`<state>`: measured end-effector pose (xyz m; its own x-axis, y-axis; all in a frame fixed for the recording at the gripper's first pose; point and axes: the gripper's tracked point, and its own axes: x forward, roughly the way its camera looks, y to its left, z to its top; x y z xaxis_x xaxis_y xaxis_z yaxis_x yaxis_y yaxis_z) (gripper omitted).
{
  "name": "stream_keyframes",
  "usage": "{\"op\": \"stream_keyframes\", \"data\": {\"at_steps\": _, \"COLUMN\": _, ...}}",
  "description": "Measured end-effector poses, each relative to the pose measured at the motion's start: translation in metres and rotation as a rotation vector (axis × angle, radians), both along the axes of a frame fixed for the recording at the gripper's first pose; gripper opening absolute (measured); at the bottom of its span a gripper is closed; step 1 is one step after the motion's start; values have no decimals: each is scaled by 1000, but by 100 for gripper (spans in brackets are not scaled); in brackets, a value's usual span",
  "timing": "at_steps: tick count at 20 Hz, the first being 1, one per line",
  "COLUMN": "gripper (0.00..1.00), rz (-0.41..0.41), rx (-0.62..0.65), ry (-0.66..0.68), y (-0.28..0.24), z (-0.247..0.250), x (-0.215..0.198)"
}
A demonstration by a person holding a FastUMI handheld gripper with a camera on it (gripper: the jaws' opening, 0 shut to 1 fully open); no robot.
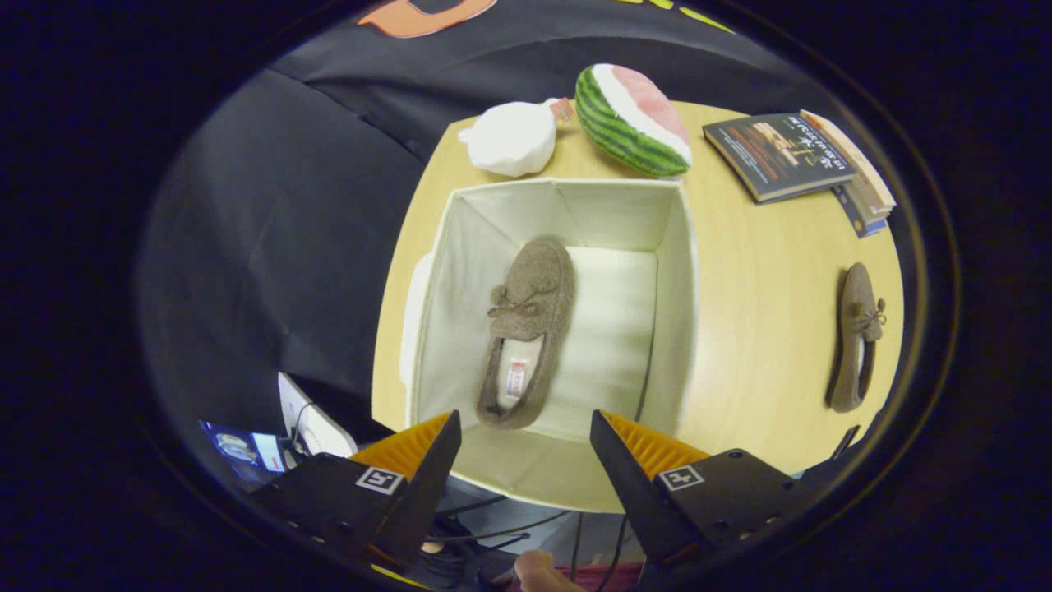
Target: Open the storage box then place both shoes into the box .Put the left shoe in first, then the right shoe, with the right side of both shoes facing outward in a uniform manner.
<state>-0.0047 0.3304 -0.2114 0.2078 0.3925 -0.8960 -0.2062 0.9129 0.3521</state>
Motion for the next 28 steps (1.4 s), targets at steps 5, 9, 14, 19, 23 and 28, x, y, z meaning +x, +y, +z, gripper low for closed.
{"op": "stream_keyframes", "data": {"at_steps": 5, "gripper": 96, "rz": 34, "rx": 7, "ry": -53, "y": -79, "z": 19, "x": -8}}
{"op": "stream_keyframes", "data": {"at_steps": 9, "gripper": 96, "rz": -38, "rx": 20, "ry": -39, "y": -158, "z": 12, "x": 0}}
{"op": "stream_keyframes", "data": {"at_steps": 14, "gripper": 96, "rz": -120, "rx": 10, "ry": -41, "y": -259, "z": -12, "x": 21}}
{"op": "stream_keyframes", "data": {"at_steps": 19, "gripper": 96, "rz": -151, "rx": -48, "ry": -29, "y": -355, "z": -45, "x": 40}}
{"op": "stream_keyframes", "data": {"at_steps": 23, "gripper": 96, "rz": -184, "rx": -133, "ry": -45, "y": -421, "z": -75, "x": 66}}
{"op": "stream_keyframes", "data": {"at_steps": 28, "gripper": 96, "rz": -213, "rx": -224, "ry": -38, "y": -462, "z": -115, "x": 85}}
